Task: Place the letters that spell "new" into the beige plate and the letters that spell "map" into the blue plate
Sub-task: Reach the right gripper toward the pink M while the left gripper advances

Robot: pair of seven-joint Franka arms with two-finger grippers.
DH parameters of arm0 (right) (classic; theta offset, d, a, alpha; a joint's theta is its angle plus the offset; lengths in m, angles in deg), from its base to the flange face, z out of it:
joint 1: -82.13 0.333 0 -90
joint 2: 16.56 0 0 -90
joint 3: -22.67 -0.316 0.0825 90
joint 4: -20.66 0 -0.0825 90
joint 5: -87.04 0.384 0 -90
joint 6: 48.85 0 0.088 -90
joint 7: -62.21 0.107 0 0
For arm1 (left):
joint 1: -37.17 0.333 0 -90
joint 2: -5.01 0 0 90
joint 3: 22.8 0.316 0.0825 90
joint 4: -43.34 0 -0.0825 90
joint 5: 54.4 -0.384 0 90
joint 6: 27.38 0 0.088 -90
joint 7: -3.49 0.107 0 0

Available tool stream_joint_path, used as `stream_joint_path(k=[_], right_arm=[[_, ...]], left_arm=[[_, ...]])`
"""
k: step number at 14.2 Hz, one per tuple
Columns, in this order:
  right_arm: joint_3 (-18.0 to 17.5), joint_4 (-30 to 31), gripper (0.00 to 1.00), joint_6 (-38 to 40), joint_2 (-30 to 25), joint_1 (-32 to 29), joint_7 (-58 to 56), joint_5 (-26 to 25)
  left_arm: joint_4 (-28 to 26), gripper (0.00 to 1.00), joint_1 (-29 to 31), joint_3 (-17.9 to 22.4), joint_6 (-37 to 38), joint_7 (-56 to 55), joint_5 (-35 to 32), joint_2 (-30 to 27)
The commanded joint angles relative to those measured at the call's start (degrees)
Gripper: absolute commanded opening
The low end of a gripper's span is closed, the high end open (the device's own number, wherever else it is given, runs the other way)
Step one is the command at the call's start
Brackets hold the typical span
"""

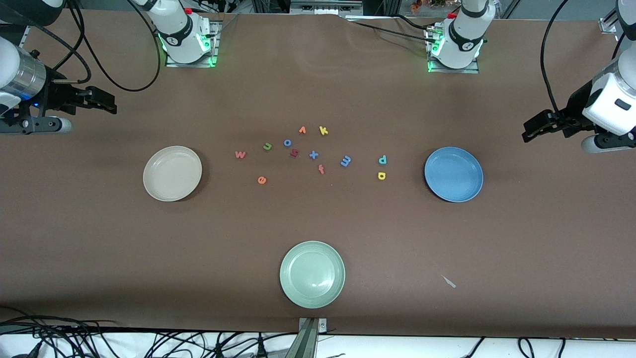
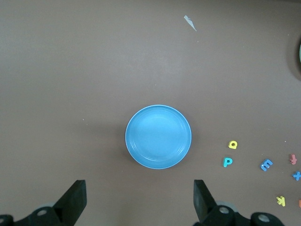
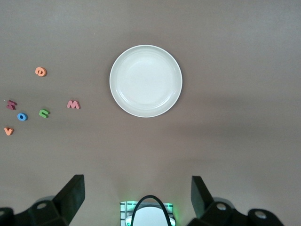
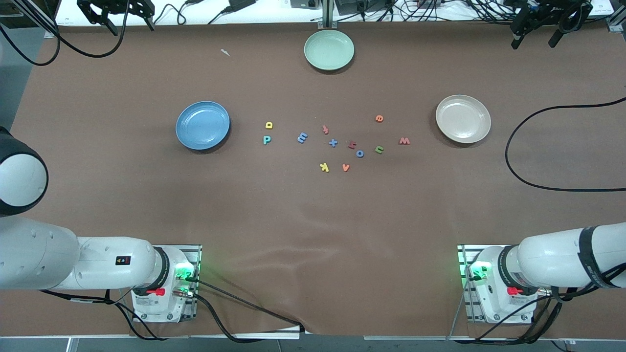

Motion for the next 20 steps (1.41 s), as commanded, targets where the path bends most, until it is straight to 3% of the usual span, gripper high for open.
stream_joint_path(k=[1, 5, 9, 12, 17, 20], right_arm=[[-0.6, -0.8, 1.00, 0.4, 0.5, 0.7, -1.0, 1.1], [-1.7, -0.9, 1.00, 0.6, 2.7, 5.0, -2.4, 1.2], [-1.9, -0.6, 1.00, -2.4, 8.2, 10.7, -4.8, 1.1], [-2.5, 4.3, 1.00, -11.9, 11.0, 13.6, -10.6, 1.1], [-5.0, 21.5, 1.00, -34.5, 10.4, 14.5, -19.6, 0.1], [-5.2, 24.5, 1.00, -41.4, 12.9, 14.6, -30.9, -0.1]], left_arm=[[1.9, 1.00, 0.2, -0.2, 1.5, 1.3, -0.3, 0.8], [2.2, 1.00, 0.2, -0.2, 1.2, 1.2, -0.3, 2.2], [9.2, 1.00, 0.1, -0.2, 1.2, 0.8, -0.1, 8.5], [10.4, 1.00, -0.3, -0.2, 1.1, 0.8, -0.2, 9.4], [10.7, 1.00, 0.1, -0.5, 1.2, 1.3, 0.5, 9.2], [10.4, 1.00, -3.2, -1.8, 3.2, 1.4, -0.1, 10.5]])
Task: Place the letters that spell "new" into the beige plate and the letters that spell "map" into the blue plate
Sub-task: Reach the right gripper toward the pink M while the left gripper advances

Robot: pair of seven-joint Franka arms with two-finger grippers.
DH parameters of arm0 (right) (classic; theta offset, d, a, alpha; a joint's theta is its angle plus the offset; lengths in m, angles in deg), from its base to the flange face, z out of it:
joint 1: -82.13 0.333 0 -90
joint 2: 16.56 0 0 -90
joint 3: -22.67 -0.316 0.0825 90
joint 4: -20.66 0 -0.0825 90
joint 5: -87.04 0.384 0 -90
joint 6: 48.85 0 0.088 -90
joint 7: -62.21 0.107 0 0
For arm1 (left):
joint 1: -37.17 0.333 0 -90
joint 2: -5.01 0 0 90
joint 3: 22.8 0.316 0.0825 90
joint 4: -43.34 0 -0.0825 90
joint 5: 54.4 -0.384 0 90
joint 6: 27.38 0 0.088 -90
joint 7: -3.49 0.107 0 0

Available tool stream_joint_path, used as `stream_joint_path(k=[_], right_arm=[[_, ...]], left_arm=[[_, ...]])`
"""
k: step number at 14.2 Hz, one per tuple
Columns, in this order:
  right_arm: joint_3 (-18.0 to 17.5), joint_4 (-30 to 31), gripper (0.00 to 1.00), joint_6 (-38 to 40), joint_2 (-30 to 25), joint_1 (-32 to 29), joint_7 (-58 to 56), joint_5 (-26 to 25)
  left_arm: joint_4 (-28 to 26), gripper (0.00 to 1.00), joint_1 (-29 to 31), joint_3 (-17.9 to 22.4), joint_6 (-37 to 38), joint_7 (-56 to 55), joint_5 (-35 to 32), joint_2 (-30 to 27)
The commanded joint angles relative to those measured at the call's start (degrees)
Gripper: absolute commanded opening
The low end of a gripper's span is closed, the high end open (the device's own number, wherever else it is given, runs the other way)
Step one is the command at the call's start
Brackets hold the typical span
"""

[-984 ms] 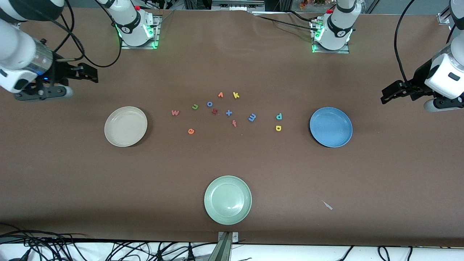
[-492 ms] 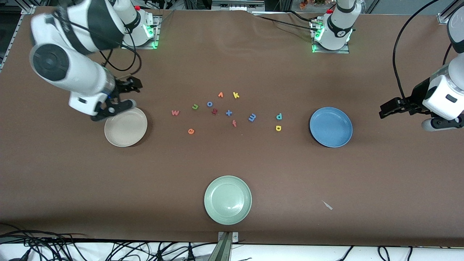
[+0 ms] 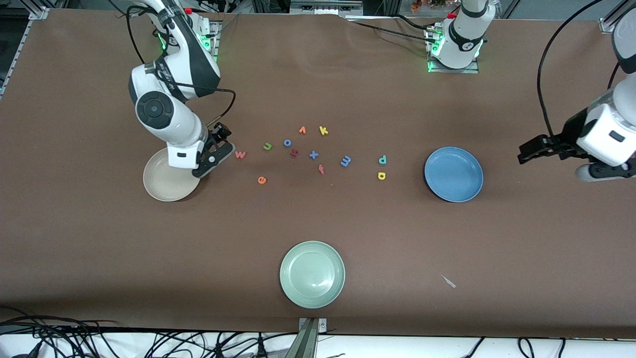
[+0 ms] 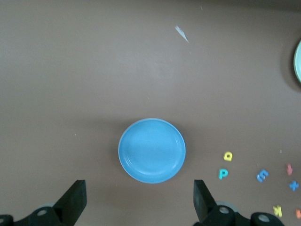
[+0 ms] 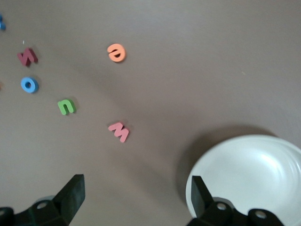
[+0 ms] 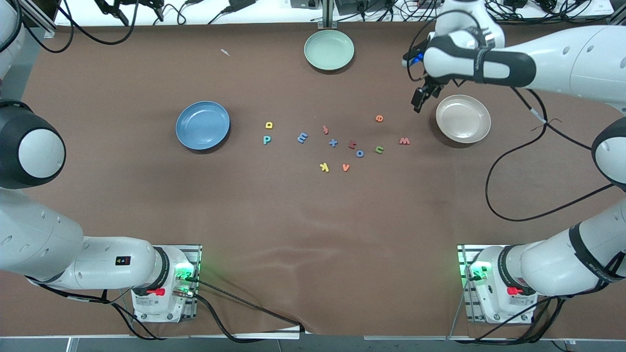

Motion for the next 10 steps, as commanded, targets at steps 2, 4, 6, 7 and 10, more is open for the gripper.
stream_joint_path(k=[2, 4, 6, 7, 10], right_arm=[[-0.3, 2.8, 1.00, -6.0, 2.3, -0.2, -14.1, -1.3], [-0.3, 3.4, 1.00, -8.8, 4.4, -0.2, -18.5, -3.2], [-0.8, 4.3, 1.00, -11.0, 5.5, 0.6, -19.6, -3.5], [-1.1, 4.8, 1.00, -12.2, 6.1, 0.8, -19.7, -3.6], [-1.3, 7.6, 1.00, -18.1, 8.0, 1.1, -21.5, -4.6]], left_arm=[[1.5, 1.00, -4.2, -0.6, 1.7, 0.9, 0.0, 4.4], [0.7, 1.00, -8.3, -0.8, 2.2, 0.8, 0.0, 7.5], [0.4, 1.00, -11.2, -0.9, 2.3, 0.5, 0.2, 10.1], [0.5, 1.00, -11.6, -1.0, 2.3, 0.6, 1.0, 10.9], [0.6, 1.00, -13.1, -1.1, 1.9, 0.5, 0.8, 13.1]])
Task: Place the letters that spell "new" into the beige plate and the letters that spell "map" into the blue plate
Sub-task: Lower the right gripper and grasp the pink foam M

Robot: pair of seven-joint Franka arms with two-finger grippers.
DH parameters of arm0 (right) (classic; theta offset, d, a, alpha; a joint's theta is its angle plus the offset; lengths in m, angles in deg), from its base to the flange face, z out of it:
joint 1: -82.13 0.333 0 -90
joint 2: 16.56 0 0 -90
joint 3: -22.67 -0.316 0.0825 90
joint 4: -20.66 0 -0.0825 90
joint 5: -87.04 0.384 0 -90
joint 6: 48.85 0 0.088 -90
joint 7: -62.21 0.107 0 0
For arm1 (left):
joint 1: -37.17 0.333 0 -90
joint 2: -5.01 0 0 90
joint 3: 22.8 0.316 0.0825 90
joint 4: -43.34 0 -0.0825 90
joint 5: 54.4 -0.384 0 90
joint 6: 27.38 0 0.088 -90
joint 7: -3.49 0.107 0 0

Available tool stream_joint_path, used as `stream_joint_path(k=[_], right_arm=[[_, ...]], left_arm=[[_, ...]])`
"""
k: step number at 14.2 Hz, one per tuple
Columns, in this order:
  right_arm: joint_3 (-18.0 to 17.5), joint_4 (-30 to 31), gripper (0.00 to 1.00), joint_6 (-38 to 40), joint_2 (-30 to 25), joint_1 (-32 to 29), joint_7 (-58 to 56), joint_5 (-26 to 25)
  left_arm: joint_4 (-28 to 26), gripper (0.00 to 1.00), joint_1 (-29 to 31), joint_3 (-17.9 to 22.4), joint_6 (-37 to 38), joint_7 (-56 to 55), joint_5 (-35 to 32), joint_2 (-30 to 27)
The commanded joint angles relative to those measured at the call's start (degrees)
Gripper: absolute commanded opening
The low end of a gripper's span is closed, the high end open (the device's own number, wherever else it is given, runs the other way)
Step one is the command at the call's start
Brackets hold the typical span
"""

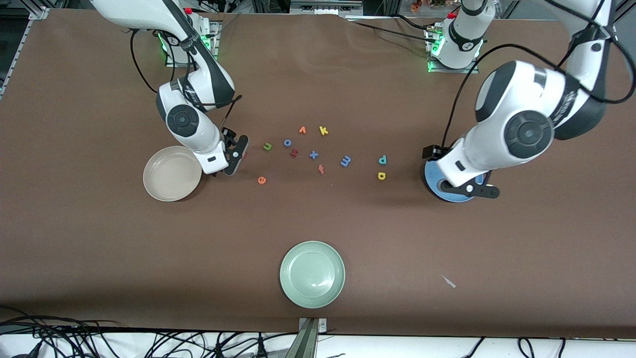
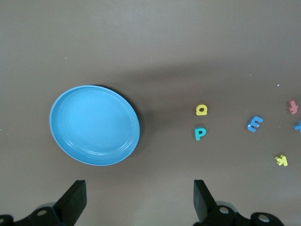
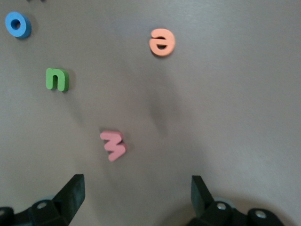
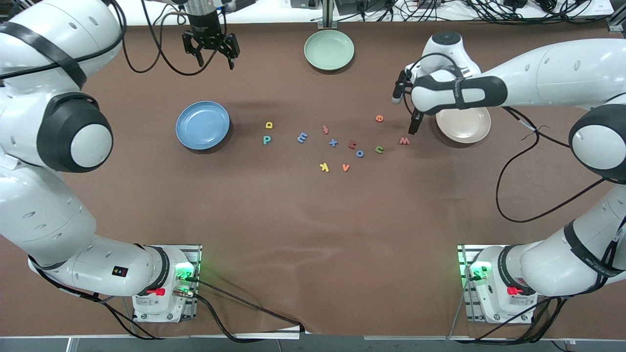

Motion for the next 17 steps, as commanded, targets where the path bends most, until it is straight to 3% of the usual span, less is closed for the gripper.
stream_joint_path(k=[1, 10, 11, 13, 17], right_arm=[[-0.4, 2.3, 1.00, -4.3, 1.1, 0.1, -3.9, -1.3], [-0.5, 1.9, 0.99, -5.2, 3.4, 2.0, -7.5, -3.0], [-0.5, 2.0, 0.95, -5.2, 3.4, 2.0, -7.5, -3.0], [-0.5, 2.0, 0.68, -5.2, 3.5, 2.0, -7.4, -3.0], [-0.4, 2.1, 0.68, -6.2, 4.3, 2.3, -7.3, -3.0]], left_arm=[[1.2, 1.00, -0.2, 0.3, 0.7, 0.7, 0.9, 1.1], [0.9, 1.00, -0.4, 0.3, 0.8, 0.8, 0.7, 1.2], [0.9, 1.00, -0.4, 0.3, 0.9, 0.7, 0.7, 1.2], [0.6, 1.00, -0.4, 0.3, 0.9, 0.8, 0.7, 1.2], [0.4, 1.00, -0.7, 0.2, 0.9, 0.7, 0.6, 1.9]])
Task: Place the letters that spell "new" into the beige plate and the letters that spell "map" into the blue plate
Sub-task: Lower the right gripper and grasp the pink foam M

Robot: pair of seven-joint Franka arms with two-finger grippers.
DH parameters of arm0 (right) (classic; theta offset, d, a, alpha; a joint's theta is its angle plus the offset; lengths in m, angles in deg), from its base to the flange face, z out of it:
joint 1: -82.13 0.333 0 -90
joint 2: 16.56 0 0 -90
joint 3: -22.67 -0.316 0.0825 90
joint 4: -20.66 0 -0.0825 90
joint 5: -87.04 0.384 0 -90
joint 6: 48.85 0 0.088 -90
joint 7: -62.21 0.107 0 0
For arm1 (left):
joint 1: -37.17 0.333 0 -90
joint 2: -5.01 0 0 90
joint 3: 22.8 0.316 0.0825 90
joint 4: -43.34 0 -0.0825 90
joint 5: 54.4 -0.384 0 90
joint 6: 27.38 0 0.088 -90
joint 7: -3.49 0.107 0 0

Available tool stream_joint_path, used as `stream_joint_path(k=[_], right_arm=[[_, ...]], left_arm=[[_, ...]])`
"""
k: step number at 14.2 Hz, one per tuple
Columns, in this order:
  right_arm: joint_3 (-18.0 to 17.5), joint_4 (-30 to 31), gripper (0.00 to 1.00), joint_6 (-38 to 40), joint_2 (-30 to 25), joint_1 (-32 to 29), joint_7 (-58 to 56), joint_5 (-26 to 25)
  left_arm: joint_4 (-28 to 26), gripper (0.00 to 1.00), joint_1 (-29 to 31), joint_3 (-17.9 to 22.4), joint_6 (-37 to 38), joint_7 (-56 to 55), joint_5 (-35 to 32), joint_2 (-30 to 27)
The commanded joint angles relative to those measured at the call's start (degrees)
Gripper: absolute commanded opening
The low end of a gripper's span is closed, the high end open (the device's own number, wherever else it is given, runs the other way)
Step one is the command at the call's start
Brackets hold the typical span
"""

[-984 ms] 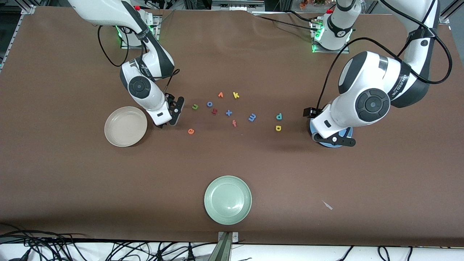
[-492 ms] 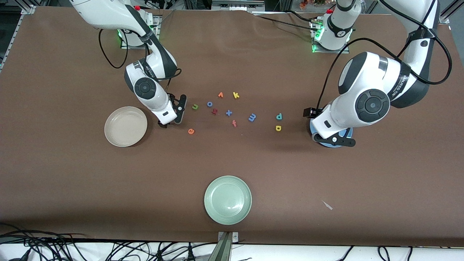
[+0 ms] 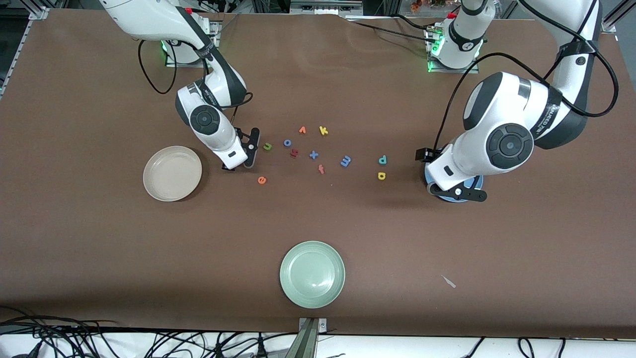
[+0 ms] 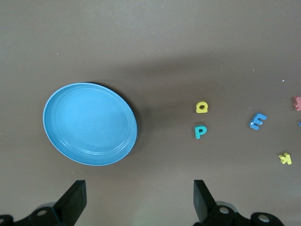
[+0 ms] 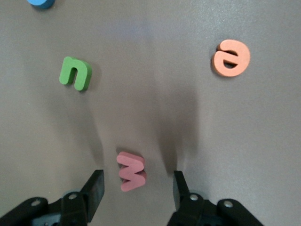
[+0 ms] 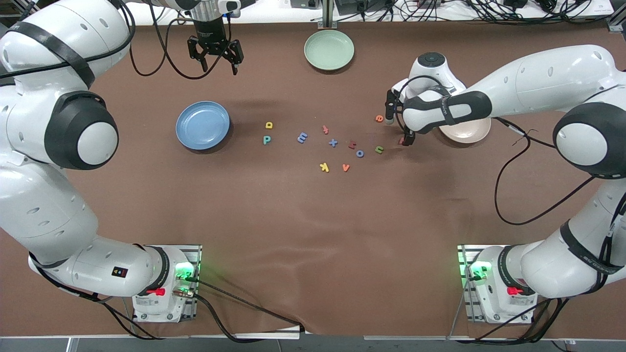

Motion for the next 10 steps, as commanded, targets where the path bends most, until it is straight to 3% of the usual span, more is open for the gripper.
stream_joint_path(k=[1, 6, 7, 10], right_arm=[[-0.1, 0.4, 0.68, -1.8, 0.6, 0.2, -0.7, -0.7], [-0.1, 0.4, 0.64, -1.8, 1.0, 0.2, -0.7, -0.8], [-0.1, 0.4, 0.57, -1.8, 1.1, 0.2, -0.7, -0.8], [-0.1, 0.4, 0.52, -2.0, 1.8, 0.3, -0.7, -0.8]], left_arm=[[0.0, 1.00, -1.0, 0.3, 0.8, 0.1, 0.6, 0.8], [-0.2, 1.00, -1.8, 0.3, 0.7, -2.1, 0.5, 1.0], [-0.2, 1.00, -1.8, 0.3, 0.7, -2.1, 0.5, 1.0], [-0.2, 1.00, -1.6, 0.3, 0.7, -2.1, 0.5, 1.0]])
